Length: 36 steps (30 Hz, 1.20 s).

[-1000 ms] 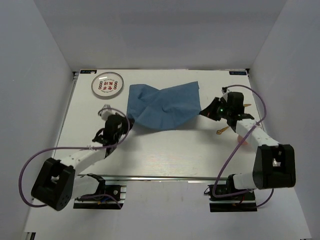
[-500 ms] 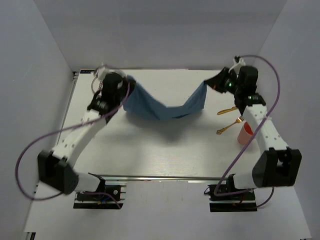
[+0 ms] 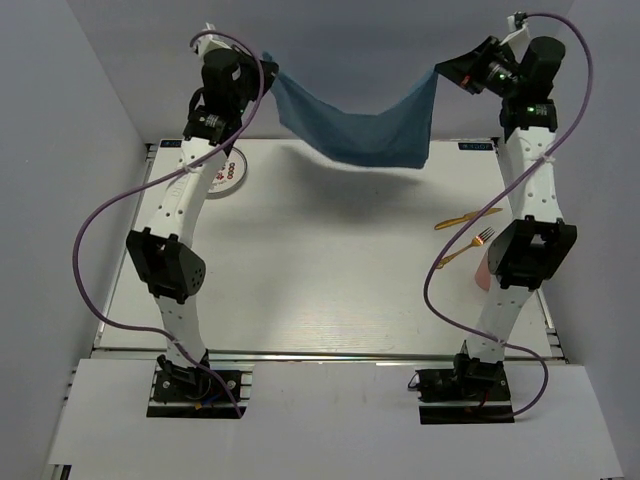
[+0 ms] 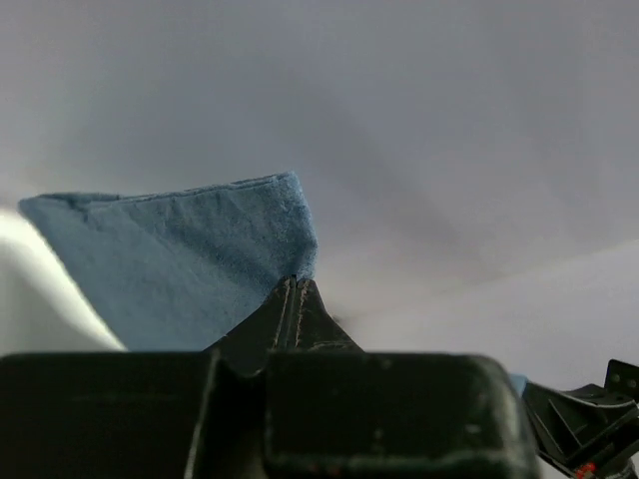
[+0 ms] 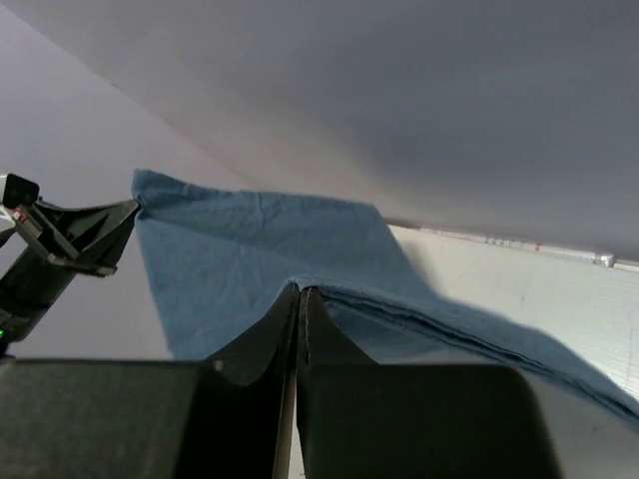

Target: Set the dinner table for one person

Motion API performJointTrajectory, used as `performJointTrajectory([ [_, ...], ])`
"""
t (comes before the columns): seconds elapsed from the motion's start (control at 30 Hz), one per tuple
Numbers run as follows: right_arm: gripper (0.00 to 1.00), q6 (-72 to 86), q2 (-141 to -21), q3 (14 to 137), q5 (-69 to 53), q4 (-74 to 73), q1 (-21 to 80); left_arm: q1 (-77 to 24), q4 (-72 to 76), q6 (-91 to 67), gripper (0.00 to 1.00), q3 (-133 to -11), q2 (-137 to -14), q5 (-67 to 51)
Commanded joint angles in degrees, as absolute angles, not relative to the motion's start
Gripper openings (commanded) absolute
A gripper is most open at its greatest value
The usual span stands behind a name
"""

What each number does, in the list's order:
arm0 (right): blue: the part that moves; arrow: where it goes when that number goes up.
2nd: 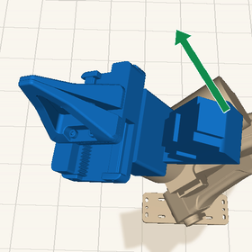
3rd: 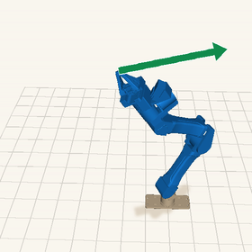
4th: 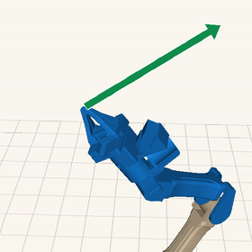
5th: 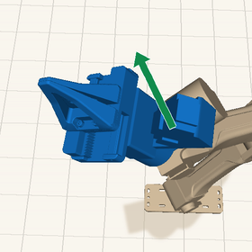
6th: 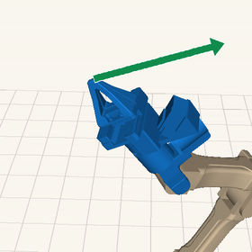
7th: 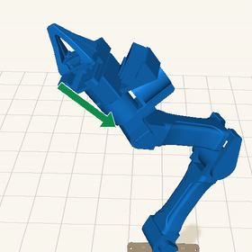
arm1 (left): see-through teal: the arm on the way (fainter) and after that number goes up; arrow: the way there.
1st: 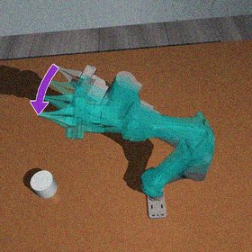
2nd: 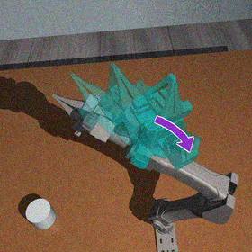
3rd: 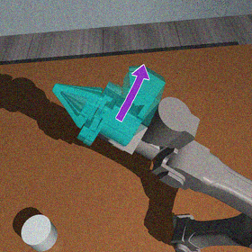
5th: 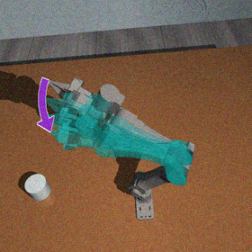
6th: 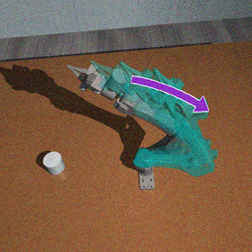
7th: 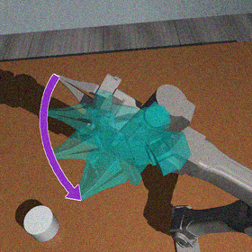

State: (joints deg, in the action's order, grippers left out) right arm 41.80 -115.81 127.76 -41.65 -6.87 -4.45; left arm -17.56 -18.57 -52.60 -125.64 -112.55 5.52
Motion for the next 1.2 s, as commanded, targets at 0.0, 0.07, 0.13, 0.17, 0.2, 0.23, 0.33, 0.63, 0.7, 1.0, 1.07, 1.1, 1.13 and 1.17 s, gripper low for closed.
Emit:
performJointTrajectory([
  [0.0,0.00,49.47,-116.19,131.66,-50.26,2.88,-7.64,-16.52,-8.89,-47.39,0.00,-128.15,-106.18,2.02],
  [0.07,0.00,49.22,-116.72,131.22,-51.76,2.55,-8.79,-16.00,-9.40,-46.24,0.00,-126.57,-104.60,1.67],
  [0.13,0.00,47.12,-113.83,123.79,-52.73,3.85,-9.14,-16.00,-8.62,-45.18,0.00,-121.76,-101.01,2.02],
  [0.17,0.00,46.41,-112.08,119.40,-52.47,5.35,-9.05,-16.00,-5.05,-45.35,0.00,-112.77,-98.99,2.46],
  [0.2,0.00,45.54,-108.06,109.78,-52.21,8.67,-8.88,-16.52,-2.57,-45.70,0.00,-106.93,-96.62,2.90],
  [0.23,0.00,45.44,-106.19,104.99,-52.21,10.96,-8.79,-16.52,-0.55,-46.57,0.00,-100.96,-91.89,3.16],
  [0.33,0.00,44.39,-99.86,86.93,-53.61,17.46,-8.53,-18.01,8.95,-49.74,0.00,-78.80,-85.28,5.71],
  [0.63,0.18,38.25,-77.89,41.07,-55.81,24.01,-7.91,-18.54,10.08,-58.63,0.05,-31.04,-59.26,6.42],
  [0.7,0.49,34.46,-72.88,39.03,-56.51,19.26,-7.82,-18.54,2.15,-56.78,0.35,-30.15,-52.93,7.28],
  [1.0,0.89,26.10,-67.31,44.55,-39.12,1.84,-4.23,-18.54,-20.29,-52.03,0.98,-31.54,-39.78,10.10],
  [1.07,0.89,24.97,-73.89,50.40,-35.70,0.62,-0.12,-18.54,-18.73,-51.68,0.98,-33.83,-45.23,10.29],
  [1.1,0.89,24.26,-77.05,53.23,-34.47,-2.78,1.83,-17.76,-15.68,-51.07,0.98,-34.88,-53.27,9.15],
  [1.13,0.89,23.04,-83.87,59.96,-31.23,-4.38,5.41,-17.75,-14.69,-50.11,0.98,-38.90,-58.13,6.97],
  [1.17,0.89,23.03,-87.15,60.03,-29.11,-6.31,5.45,-17.75,-13.81,-49.58,0.98,-41.55,-63.49,5.29],
])
